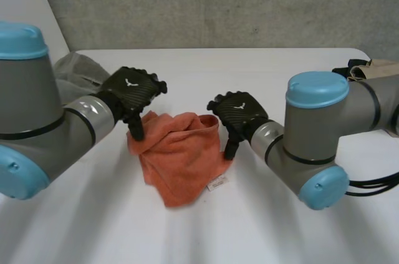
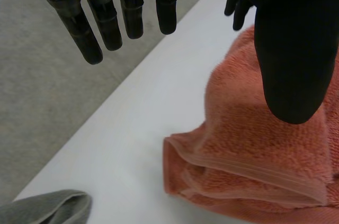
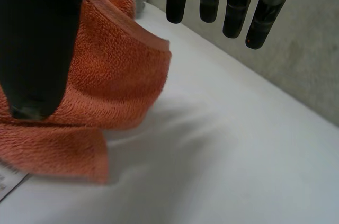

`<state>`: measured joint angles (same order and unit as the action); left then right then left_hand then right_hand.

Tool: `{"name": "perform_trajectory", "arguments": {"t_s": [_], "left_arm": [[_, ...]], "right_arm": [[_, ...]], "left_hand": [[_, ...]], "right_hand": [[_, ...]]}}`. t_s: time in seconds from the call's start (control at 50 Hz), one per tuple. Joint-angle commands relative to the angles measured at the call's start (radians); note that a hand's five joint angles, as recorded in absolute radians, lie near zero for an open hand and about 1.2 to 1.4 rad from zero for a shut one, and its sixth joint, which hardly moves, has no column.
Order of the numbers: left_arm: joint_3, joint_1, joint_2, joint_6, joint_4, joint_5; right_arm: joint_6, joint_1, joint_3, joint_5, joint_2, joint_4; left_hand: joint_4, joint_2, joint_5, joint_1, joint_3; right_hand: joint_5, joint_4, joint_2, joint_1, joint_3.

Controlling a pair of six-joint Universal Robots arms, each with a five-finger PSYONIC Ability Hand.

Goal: Fold the laundry.

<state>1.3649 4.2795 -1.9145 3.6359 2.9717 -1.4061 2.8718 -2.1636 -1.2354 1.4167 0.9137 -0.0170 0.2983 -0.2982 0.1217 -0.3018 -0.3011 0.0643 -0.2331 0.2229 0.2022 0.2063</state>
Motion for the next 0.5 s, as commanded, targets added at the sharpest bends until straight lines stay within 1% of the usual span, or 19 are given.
{"name": "perform_trajectory", "arguments": {"t_s": [0.02, 0.04, 0.06, 0.12, 0.16, 0.2, 0.24, 0.34, 0.36, 0.42, 0.48, 0.5], "left_arm": [[0.059, 0.034, 0.117, -0.019, 0.003, -0.002], [0.072, 0.037, 0.130, -0.026, 0.003, -0.002], [0.100, 0.039, 0.159, -0.052, 0.003, -0.002], [0.173, 0.039, 0.224, -0.112, 0.003, -0.001], [0.218, 0.039, 0.252, -0.140, 0.001, 0.002], [0.285, 0.037, 0.288, -0.172, -0.002, 0.006], [0.328, 0.034, 0.308, -0.186, -0.005, 0.007], [0.436, 0.020, 0.325, -0.212, -0.003, 0.013], [0.450, 0.013, 0.316, -0.217, 0.000, 0.015], [0.453, 0.000, 0.293, -0.224, 0.006, 0.012], [0.428, -0.007, 0.221, -0.232, 0.033, 0.009], [0.404, -0.013, 0.188, -0.233, 0.062, 0.001]], "right_arm": [[-0.124, -0.025, 0.007, -0.013, -0.018, -0.122], [-0.146, -0.025, 0.008, -0.019, -0.018, -0.129], [-0.158, -0.025, 0.010, -0.022, -0.018, -0.129], [-0.207, -0.025, 0.010, -0.036, -0.018, -0.127], [-0.233, -0.025, 0.011, -0.047, -0.018, -0.126], [-0.270, -0.025, 0.010, -0.065, -0.019, -0.124], [-0.288, -0.025, 0.011, -0.082, -0.021, -0.116], [-0.316, -0.024, 0.019, -0.134, -0.032, -0.069], [-0.316, -0.024, 0.027, -0.149, -0.044, -0.054], [-0.318, -0.022, 0.045, -0.171, -0.071, -0.034], [-0.318, -0.022, 0.060, -0.168, -0.091, -0.032], [-0.318, -0.022, 0.071, -0.163, -0.102, -0.034]], "left_hand": [[0.138, -0.138, 0.140, -0.135, -0.135], [0.188, -0.188, 0.190, -0.184, -0.185], [0.304, -0.305, 0.307, -0.301, -0.302], [0.455, -0.455, 0.457, -0.451, -0.452], [0.514, -0.514, 0.516, -0.510, -0.511], [0.619, -0.619, 0.621, -0.616, -0.616], [0.637, -0.637, 0.639, -0.634, -0.635], [0.573, -0.573, 0.575, -0.570, -0.570], [0.474, -0.474, 0.476, -0.471, -0.471], [0.332, -0.333, 0.335, -0.329, -0.330], [0.235, -0.236, 0.238, -0.232, -0.233], [0.168, -0.168, 0.170, -0.165, -0.166]], "right_hand": [[0.010, -0.016, 0.026, 0.047, 0.043], [0.066, -0.072, 0.082, 0.102, 0.098], [0.107, -0.113, 0.123, 0.144, 0.140], [0.192, -0.198, 0.208, 0.229, 0.225], [0.210, -0.216, 0.226, 0.247, 0.243], [0.263, -0.268, 0.279, 0.299, 0.295], [0.301, -0.307, 0.317, 0.338, 0.334], [0.389, -0.395, 0.405, 0.426, 0.422], [0.389, -0.395, 0.405, 0.426, 0.422], [0.389, -0.395, 0.405, 0.426, 0.422], [0.386, -0.392, 0.402, 0.423, 0.419], [0.386, -0.392, 0.402, 0.423, 0.419]]}}
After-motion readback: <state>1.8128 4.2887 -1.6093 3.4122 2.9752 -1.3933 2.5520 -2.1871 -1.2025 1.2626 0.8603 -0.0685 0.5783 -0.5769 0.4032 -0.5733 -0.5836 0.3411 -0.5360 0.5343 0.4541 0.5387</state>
